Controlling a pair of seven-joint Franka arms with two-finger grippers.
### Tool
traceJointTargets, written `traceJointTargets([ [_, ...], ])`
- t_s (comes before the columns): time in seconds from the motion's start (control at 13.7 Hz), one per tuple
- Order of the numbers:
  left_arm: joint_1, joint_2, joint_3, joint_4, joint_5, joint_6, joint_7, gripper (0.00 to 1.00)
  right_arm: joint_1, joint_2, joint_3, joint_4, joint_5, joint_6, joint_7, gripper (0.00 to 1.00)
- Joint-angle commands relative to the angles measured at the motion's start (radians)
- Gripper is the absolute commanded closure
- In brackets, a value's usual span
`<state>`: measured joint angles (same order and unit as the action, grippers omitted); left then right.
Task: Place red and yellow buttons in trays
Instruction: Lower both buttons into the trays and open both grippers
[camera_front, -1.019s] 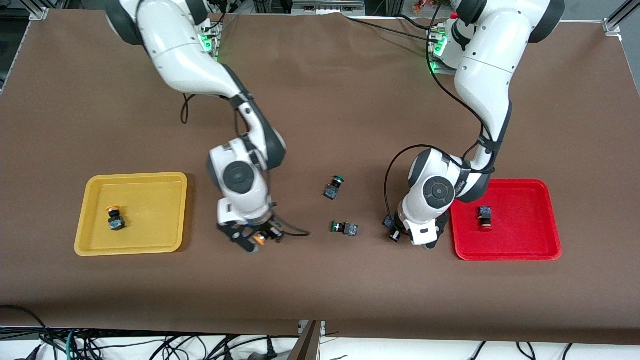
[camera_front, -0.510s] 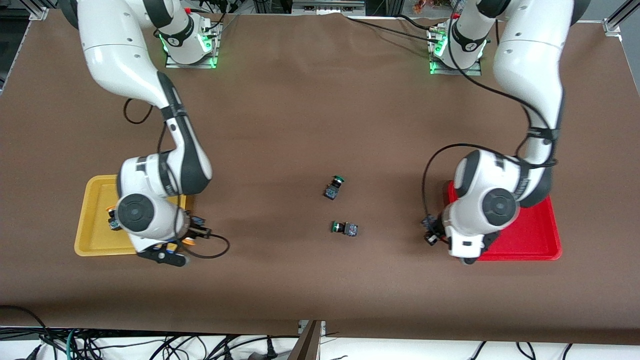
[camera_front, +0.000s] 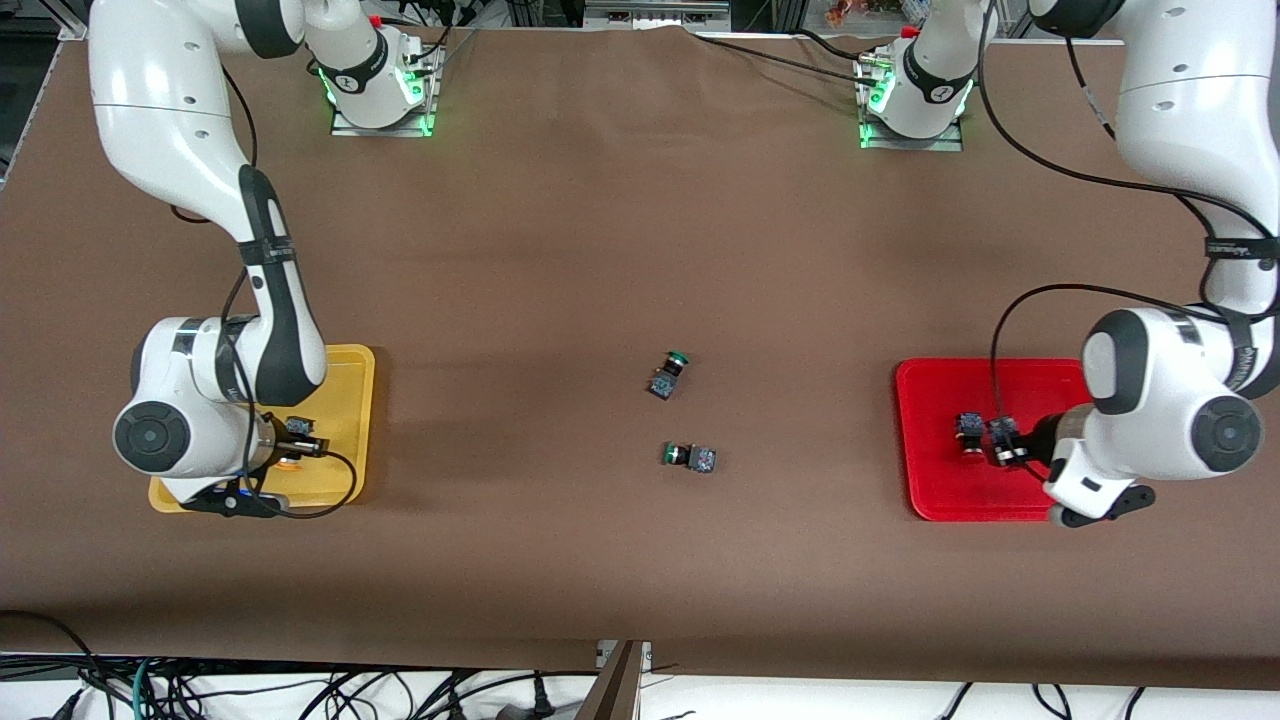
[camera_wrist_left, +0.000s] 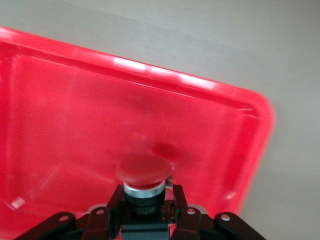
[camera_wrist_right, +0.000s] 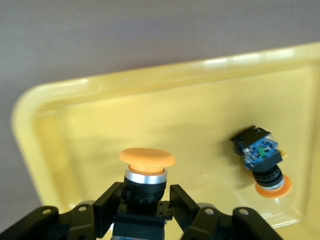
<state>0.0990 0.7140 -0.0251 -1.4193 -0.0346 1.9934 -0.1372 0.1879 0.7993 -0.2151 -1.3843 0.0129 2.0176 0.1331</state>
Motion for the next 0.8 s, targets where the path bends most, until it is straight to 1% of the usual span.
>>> traceJointTargets([
  [0.0, 0.063, -0.068, -0.015, -0.2, 0.022, 0.189, 0.167, 1.0, -0.007, -0.109, 0.005, -0.238, 0.016, 0.166, -0.021, 1.0],
  [0.07, 0.071, -0.068, -0.015, -0.229, 0.022, 0.235, 0.201, 1.0, -0.007, -0.124, 0.005, -0.292, 0.016, 0.237, -0.021, 1.0],
  [0.15, 0.073, -0.061, -0.013, -0.249, 0.022, 0.277, 0.224, 1.0, -0.007, -0.124, 0.005, -0.312, 0.016, 0.266, -0.021, 1.0],
  [0.29, 0.08, -0.051, -0.013, -0.297, 0.022, 0.367, 0.283, 1.0, -0.008, -0.124, 0.005, -0.318, 0.016, 0.27, -0.021, 1.0],
  [0.36, 0.08, -0.05, -0.012, -0.299, 0.022, 0.369, 0.286, 1.0, -0.008, -0.124, 0.005, -0.318, 0.016, 0.27, -0.021, 0.99],
  [0.44, 0.08, -0.05, -0.012, -0.297, 0.022, 0.369, 0.298, 0.86, -0.008, -0.124, 0.005, -0.312, 0.016, 0.265, -0.021, 0.56],
  [0.51, 0.08, -0.05, -0.013, -0.294, 0.022, 0.369, 0.327, 0.33, -0.008, -0.127, 0.003, -0.302, 0.015, 0.262, -0.021, 0.01],
  [0.58, 0.08, -0.05, -0.012, -0.293, 0.022, 0.369, 0.349, 0.0, -0.008, -0.143, 0.003, -0.289, 0.015, 0.259, -0.032, 0.0],
  [0.73, 0.08, -0.06, -0.012, -0.288, 0.022, 0.366, 0.35, 0.0, -0.008, -0.192, 0.003, -0.269, 0.013, 0.221, -0.081, 0.0],
])
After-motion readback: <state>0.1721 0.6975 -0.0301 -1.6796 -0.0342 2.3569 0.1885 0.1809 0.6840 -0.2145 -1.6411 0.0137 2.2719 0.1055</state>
